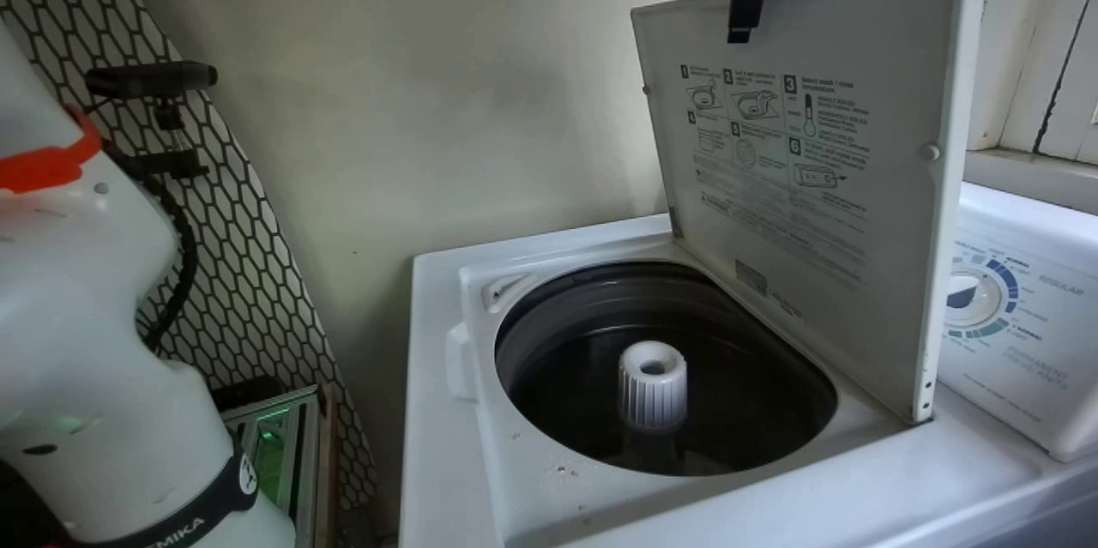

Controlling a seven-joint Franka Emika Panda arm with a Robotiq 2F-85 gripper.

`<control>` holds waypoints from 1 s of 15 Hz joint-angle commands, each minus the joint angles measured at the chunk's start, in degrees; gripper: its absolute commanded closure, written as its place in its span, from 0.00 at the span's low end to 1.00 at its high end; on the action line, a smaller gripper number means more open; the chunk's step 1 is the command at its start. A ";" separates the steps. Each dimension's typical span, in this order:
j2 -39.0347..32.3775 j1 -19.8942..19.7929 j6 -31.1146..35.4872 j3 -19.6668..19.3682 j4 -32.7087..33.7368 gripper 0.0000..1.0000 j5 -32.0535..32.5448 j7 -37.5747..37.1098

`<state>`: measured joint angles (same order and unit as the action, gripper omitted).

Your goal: Close the lid of the dryer

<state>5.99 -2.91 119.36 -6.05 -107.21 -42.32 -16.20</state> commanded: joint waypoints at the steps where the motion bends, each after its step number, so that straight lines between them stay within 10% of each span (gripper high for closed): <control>1: 1.28 -1.04 -3.55 -0.64 -1.64 0.00 -1.30 4.38; 15: 4.59 -2.35 -1.56 -0.16 -4.57 0.00 -5.75 -5.18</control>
<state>8.50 -4.95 114.85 -7.11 -109.20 -46.49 -18.38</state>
